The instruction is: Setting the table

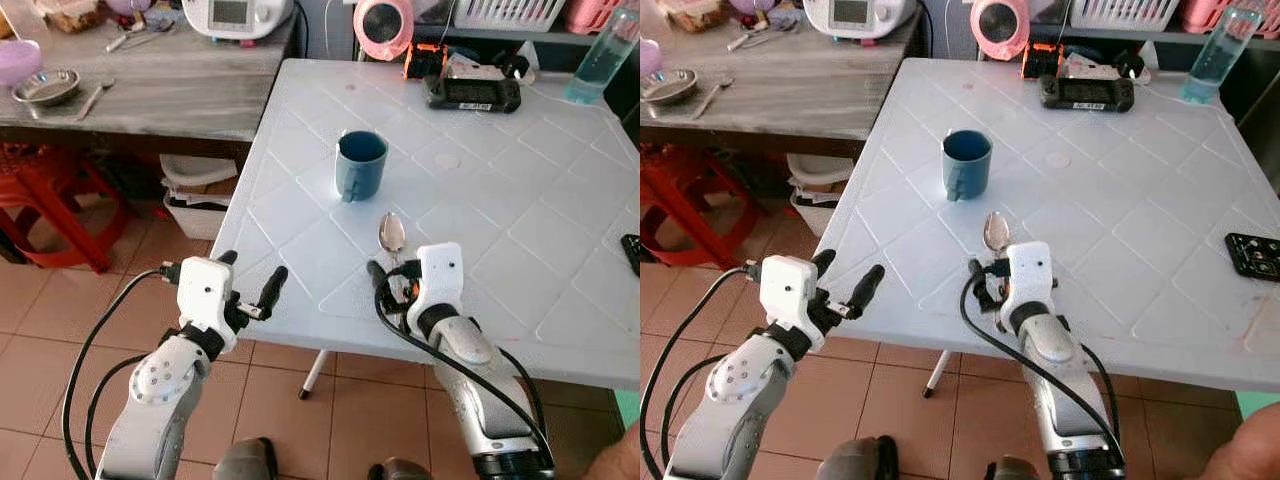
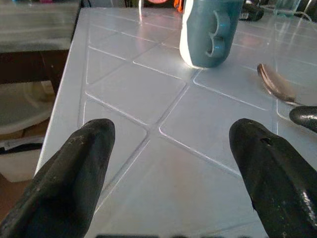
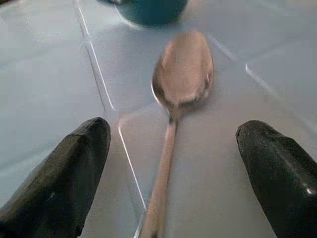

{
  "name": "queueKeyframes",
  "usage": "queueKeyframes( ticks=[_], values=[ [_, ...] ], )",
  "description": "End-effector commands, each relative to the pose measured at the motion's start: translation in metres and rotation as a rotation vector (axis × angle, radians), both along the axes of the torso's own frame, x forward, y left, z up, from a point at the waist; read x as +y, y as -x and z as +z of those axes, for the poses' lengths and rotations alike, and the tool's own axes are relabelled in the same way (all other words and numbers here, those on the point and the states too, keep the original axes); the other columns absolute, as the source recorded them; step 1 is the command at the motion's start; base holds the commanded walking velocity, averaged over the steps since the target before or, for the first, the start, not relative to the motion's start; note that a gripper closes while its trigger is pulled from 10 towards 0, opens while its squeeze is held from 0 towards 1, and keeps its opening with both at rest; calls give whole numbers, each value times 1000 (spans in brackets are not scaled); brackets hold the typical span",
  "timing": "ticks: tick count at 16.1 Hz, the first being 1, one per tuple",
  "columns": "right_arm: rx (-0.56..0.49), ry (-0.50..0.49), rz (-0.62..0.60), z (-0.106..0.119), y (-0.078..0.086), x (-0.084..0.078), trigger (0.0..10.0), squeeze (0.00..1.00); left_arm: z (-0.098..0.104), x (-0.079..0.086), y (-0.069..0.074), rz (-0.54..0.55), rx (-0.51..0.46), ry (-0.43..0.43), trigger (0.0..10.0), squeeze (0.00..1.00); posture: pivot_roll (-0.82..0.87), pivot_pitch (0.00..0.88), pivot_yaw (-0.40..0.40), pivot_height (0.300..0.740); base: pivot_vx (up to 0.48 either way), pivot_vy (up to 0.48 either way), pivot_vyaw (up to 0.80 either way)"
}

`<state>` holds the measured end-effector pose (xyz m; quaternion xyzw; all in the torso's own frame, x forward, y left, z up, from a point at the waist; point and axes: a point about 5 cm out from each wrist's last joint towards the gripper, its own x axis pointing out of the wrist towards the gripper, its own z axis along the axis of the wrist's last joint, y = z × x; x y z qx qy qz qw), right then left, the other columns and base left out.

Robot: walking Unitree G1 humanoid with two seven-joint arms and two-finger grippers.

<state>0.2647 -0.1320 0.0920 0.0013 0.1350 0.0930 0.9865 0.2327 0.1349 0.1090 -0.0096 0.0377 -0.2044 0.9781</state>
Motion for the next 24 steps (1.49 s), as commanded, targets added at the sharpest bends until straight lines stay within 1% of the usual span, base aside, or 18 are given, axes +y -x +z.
queueKeyframes(
  ticks=[1,2,3,4,5,6,8,9,10,11,13,15,16,17,20,23,24],
  values=[
    [25,-20,-14,-3,1,-2,10000,0,3,0,1,4,-9,-15,10000,0,70,100,25,740,0,0,0],
    [39,-28,-17,-4,-1,-3,9843,0,3,0,1,0,-7,-17,10000,0,69,100,27,740,0,0,0],
    [53,-30,-13,-5,-2,-2,7255,0,3,0,1,-1,-6,-17,10000,0,68,99,29,740,0,0,0],
    [53,-26,-9,-4,-4,-2,5333,0,3,0,0,-2,-5,-18,10000,0,69,100,30,740,0,0,0],
    [49,-21,-5,-3,-6,-2,8431,0,3,-1,0,-3,-6,-18,10000,0,69,101,32,740,0,0,0],
    [52,-18,-4,-1,-10,-2,10000,0,3,-1,0,-4,-5,-19,10000,0,68,101,31,740,0,0,0],
    [70,-27,2,1,-18,0,10000,0,2,-1,-1,-7,-2,-22,10000,0,68,100,33,740,0,0,0],
    [93,-42,9,0,-20,2,7451,0,1,-2,-1,-9,1,-26,10000,0,70,100,32,740,0,0,0],
    [104,-52,2,-1,-21,2,2784,0,1,-2,-1,-11,1,-28,10000,0,71,100,32,740,0,0,0],
    [127,-77,-3,-2,-22,4,0,0,1,-2,-1,-11,2,-29,10000,0,72,100,31,740,0,0,0],
    [153,-87,15,-3,-20,7,0,0,1,-2,0,-11,5,-29,10000,0,71,101,31,740,0,0,0],
    [179,-92,22,-5,-14,11,0,0,0,-3,0,-14,7,-29,10000,0,68,101,30,740,0,0,0],
    [203,-78,29,-9,-6,12,1608,0,0,-3,0,-17,9,-28,10000,0,66,101,30,740,0,0,0],
    [215,-74,27,-12,-2,12,9922,0,0,-3,0,-18,11,-27,10000,0,64,102,30,740,0,0,0],
    [231,-70,33,-13,0,14,10000,0,-1,-4,-1,-22,15,-28,10000,0,62,99,31,740,0,0,0],
    [250,-60,47,-12,-5,17,10000,0,-1,-5,-1,-28,18,-28,10000,0,65,96,29,740,0,0,0],
    [258,-52,54,-13,-7,17,8980,0,-2,-5,-1,-30,20,-30,10000,0,66,95,29,740,0,0,0]
  ],
)
